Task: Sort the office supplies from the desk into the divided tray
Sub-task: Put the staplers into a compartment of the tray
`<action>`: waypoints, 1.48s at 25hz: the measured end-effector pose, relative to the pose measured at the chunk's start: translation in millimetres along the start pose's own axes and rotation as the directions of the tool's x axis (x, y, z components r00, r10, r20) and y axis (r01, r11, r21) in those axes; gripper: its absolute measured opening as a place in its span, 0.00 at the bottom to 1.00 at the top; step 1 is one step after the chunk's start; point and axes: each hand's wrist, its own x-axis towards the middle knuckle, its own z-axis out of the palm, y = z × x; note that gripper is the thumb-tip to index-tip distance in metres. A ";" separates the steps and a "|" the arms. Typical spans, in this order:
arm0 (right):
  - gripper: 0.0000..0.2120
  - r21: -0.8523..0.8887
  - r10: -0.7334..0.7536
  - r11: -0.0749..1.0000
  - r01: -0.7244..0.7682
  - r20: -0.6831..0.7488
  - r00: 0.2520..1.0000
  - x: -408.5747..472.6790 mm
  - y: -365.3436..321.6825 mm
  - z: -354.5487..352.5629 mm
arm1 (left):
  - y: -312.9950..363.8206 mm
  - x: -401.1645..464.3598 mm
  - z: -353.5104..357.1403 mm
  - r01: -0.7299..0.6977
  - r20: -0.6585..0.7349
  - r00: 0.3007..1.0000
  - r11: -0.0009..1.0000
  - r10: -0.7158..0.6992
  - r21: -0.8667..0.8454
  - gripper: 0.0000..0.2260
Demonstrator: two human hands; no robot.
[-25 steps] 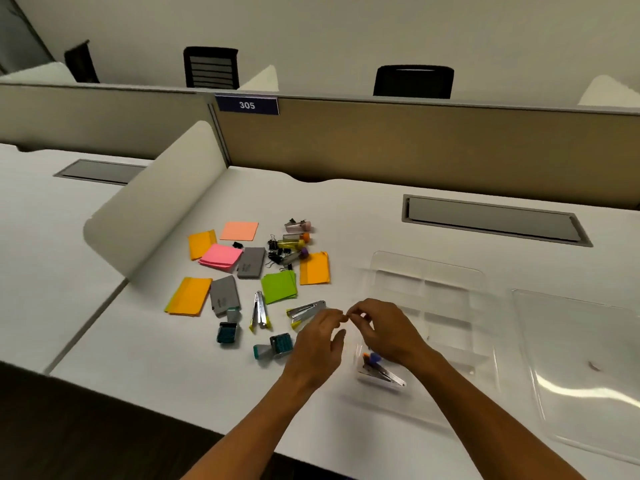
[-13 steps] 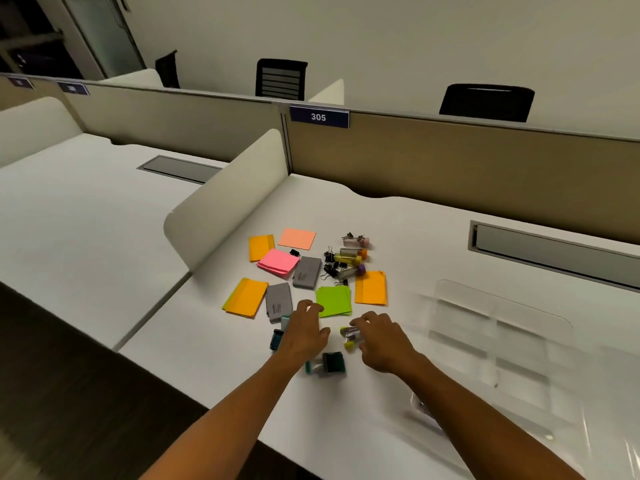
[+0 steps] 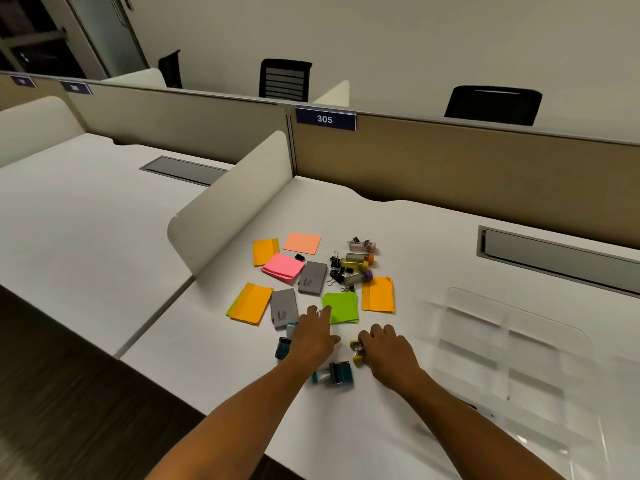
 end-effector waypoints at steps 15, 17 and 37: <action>0.16 0.393 0.070 0.920 -0.011 -0.134 0.988 -37.3 26.1 -32.8 | 15.9 -13.1 -8.8 -0.104 -0.189 0.981 0.936 0.041 -0.336 0.13; 0.17 0.441 0.116 0.896 -0.044 -0.139 0.983 -46.4 33.0 -41.3 | 31.7 -21.1 -10.9 -0.180 -0.213 0.971 0.921 0.109 -0.346 0.14; 0.12 0.752 0.501 0.611 -0.248 -0.125 0.857 -177.3 120.3 -37.9 | 181.2 -114.4 9.2 -0.680 0.227 0.701 0.730 0.676 -0.072 0.19</action>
